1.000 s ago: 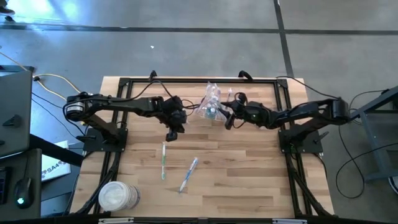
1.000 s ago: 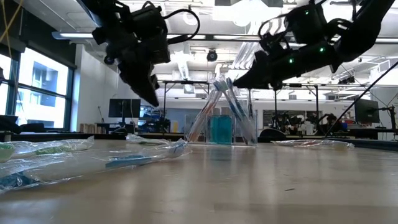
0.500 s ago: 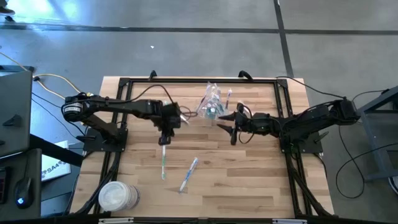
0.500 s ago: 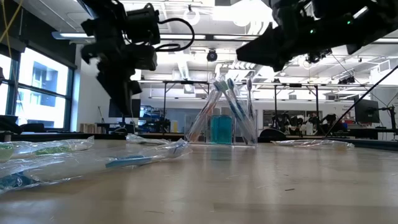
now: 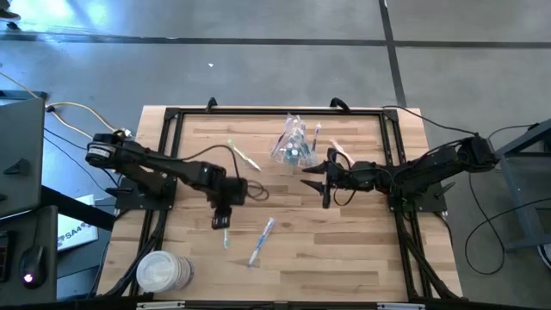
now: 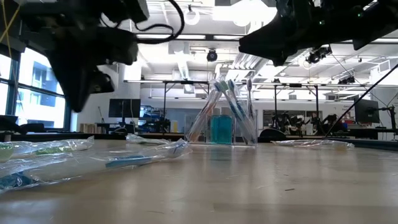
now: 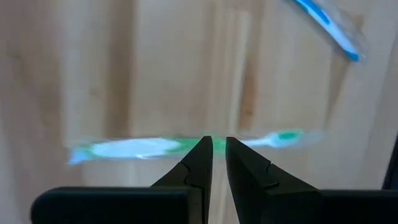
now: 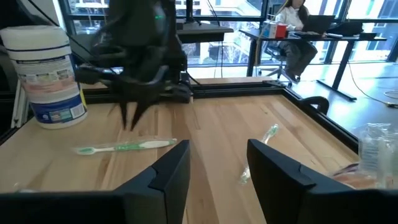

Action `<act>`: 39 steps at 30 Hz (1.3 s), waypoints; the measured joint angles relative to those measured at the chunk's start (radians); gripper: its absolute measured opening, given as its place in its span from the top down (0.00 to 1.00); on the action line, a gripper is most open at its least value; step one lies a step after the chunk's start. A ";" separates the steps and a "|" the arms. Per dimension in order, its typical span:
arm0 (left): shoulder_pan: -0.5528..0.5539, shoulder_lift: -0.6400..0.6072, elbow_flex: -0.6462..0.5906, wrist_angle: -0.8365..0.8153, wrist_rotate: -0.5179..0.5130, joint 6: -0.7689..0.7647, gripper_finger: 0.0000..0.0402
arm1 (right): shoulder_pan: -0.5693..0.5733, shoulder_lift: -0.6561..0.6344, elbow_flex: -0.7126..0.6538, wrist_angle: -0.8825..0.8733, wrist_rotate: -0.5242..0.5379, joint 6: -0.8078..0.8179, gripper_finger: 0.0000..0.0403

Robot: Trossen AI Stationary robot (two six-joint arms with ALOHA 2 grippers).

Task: Pick & Place toothbrushing station
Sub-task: Put the blue toothbrush into the transparent organizer

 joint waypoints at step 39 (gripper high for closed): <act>-0.122 0.120 -0.002 0.515 -0.093 -0.097 0.42 | 0.012 0.000 0.000 0.026 -0.012 0.000 0.62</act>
